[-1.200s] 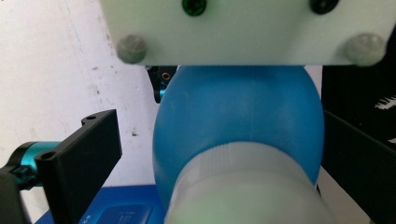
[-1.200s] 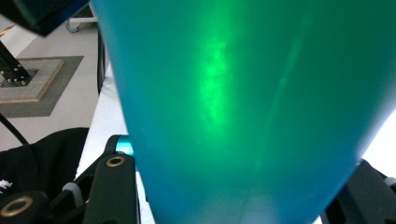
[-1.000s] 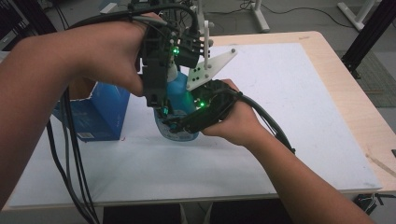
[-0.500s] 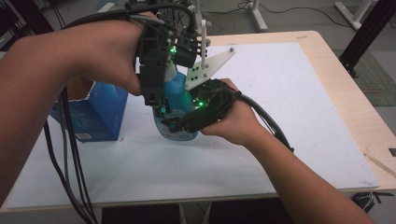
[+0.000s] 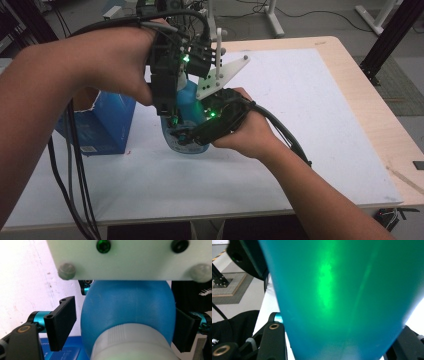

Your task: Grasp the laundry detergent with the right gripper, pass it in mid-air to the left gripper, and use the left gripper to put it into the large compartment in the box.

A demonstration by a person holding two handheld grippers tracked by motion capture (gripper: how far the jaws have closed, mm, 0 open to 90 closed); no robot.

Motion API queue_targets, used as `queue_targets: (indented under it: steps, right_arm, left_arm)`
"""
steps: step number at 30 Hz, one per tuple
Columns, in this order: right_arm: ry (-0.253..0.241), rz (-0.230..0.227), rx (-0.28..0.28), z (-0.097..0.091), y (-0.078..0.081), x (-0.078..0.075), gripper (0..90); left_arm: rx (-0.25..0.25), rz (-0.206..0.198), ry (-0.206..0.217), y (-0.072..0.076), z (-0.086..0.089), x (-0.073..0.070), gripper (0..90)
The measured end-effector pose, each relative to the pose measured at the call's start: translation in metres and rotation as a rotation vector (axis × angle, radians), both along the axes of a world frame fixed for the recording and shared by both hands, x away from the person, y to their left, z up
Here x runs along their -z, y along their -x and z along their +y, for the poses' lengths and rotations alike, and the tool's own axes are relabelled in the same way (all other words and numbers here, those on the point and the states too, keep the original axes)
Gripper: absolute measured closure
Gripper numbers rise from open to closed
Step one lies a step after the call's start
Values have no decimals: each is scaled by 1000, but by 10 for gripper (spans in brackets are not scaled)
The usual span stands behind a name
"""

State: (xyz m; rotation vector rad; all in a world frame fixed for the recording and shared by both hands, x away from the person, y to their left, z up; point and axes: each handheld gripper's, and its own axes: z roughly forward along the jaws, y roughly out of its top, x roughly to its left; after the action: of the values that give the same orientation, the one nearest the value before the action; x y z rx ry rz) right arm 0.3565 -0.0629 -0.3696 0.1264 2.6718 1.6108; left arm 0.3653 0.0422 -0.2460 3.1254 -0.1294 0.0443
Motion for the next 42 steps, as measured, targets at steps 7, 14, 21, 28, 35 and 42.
queue_targets:
  steps: [7, 14, 21, 28, 35, 42]
  right_arm:
    - [-4, 1, -1, -1, 0, 0, 450]
    - [-7, 1, 1, -1, 0, 0, 450]
    - [-9, -1, -2, -1, 0, 0, 451]
    - [-12, 0, -5, -1, 0, -1, 451]
    - [-17, -4, -6, -1, 0, -1, 452]
    - [-26, 0, -9, -2, 0, -3, 451]
  left_arm:
    - [-10, -1, 1, 1, 0, 0, 205]
    - [-3, -8, 0, 2, 0, -1, 236]
    - [-9, 2, -10, 2, -2, -2, 265]
    - [-20, 15, -17, 1, -2, -2, 336]
    - [-32, 15, -30, 1, -5, -2, 377]
    - [-28, 5, -34, 3, -7, -5, 382]
